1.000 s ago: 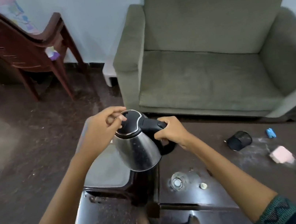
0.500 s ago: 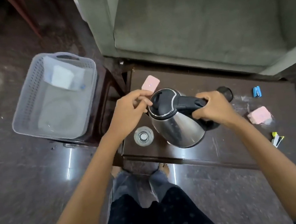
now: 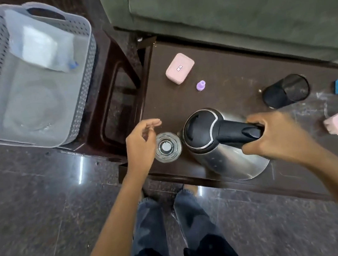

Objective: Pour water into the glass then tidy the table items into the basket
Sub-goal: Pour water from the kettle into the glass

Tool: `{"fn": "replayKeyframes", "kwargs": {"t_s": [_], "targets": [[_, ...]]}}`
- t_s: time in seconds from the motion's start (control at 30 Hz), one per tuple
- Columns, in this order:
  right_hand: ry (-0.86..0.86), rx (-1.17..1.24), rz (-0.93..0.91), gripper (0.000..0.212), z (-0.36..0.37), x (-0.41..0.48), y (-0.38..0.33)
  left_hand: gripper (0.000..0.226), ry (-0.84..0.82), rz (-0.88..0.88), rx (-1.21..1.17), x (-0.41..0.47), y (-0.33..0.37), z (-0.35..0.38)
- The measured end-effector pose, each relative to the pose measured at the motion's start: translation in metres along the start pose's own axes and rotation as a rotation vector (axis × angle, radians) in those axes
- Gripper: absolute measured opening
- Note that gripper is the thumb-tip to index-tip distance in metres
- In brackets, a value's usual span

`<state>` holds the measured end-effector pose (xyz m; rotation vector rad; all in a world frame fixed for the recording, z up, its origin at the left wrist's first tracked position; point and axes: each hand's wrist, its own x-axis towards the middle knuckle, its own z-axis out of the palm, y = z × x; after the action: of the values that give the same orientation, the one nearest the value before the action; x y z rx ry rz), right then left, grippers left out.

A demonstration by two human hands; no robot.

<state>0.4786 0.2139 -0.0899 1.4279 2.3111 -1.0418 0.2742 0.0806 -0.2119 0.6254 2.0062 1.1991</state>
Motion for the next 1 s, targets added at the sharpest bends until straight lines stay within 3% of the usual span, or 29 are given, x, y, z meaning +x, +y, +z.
{"fn": "replayKeyframes", "kwargs": {"t_s": [0.13,0.37,0.5,0.7,1.0], "targets": [[0.016,-0.055,-0.010,0.029,0.001,-0.001,-0.010,0.041,-0.077,0.033,0.193,0.000,-0.033,-0.005],[0.000,-0.146,-0.019,0.026,-0.002,-0.010,-0.027,0.096,-0.365,-0.042,0.349,-0.006,-0.059,-0.008],[0.024,-0.161,0.005,0.044,-0.004,-0.015,-0.040,0.113,-0.431,-0.019,0.377,-0.006,-0.061,-0.007],[0.077,-0.215,0.041,0.050,0.002,-0.019,-0.050,0.114,-0.521,0.033,0.465,0.000,-0.066,-0.007],[0.083,-0.248,0.048,0.042,0.017,-0.024,-0.055,0.103,-0.486,0.145,0.601,0.004,-0.067,-0.011]]}}
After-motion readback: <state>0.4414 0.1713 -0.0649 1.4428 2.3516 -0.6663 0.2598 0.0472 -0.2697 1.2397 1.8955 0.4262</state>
